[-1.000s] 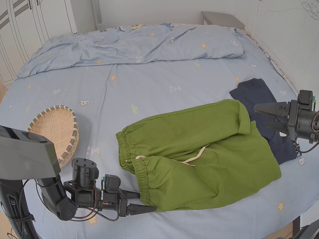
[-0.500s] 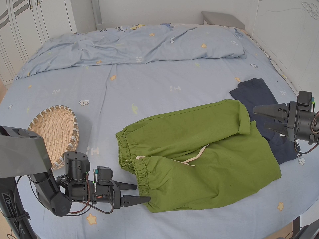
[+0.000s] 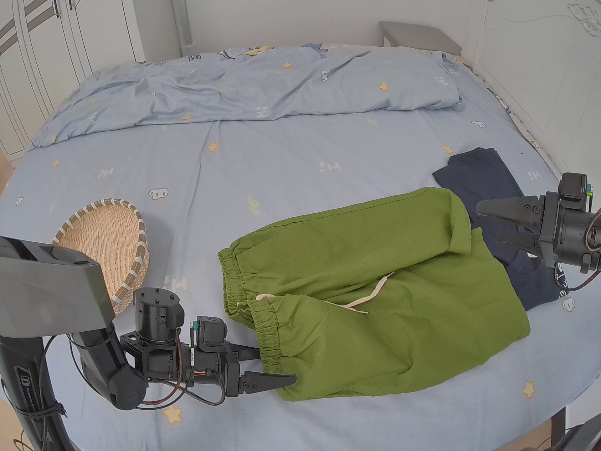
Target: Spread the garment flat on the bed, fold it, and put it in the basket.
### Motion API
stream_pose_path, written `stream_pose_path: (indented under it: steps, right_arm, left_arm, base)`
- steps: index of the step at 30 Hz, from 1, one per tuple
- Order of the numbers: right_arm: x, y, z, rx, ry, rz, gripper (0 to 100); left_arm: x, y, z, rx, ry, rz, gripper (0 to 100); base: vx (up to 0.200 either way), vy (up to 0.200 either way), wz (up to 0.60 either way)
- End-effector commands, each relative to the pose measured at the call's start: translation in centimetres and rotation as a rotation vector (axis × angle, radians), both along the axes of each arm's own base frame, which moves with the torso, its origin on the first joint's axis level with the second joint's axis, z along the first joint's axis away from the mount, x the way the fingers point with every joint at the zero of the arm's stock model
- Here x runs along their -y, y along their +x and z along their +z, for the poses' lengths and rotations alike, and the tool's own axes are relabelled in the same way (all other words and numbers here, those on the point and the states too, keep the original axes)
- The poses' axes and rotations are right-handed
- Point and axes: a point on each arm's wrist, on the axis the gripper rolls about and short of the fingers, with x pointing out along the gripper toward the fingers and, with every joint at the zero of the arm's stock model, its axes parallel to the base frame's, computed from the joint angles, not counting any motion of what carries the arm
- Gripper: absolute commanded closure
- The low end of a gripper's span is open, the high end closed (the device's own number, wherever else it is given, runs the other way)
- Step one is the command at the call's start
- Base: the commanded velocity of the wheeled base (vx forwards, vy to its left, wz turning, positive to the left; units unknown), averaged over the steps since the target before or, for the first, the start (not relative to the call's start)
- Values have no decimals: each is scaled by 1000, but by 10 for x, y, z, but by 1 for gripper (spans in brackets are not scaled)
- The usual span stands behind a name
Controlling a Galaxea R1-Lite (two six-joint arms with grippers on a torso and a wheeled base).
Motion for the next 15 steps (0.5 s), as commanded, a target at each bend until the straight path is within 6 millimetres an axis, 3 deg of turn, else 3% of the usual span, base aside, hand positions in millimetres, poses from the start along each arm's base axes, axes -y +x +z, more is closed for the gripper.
stream_pose_path:
  steps: [1, 2, 3, 15]
  right_arm:
    - [0, 1, -1, -4, -2, 1, 0]
    - [0, 1, -2, -7, -2, 1, 0]
    - [0, 1, -2, -7, -2, 1, 0]
    - [0, 1, -1, -5, 0, 0, 0]
  left_arm:
    - [0, -2, -2, -16, -8, -22, 0]
    - [0, -2, -2, -18, -10, -26, 0]
    - [0, -2, -2, -18, -10, -27, 100]
    - [-3, -3, -1, -139, -69, -46, 100]
  base:
    - [0, 0, 0]
    - [0, 0, 0]
    - [0, 0, 0]
    - [0, 0, 0]
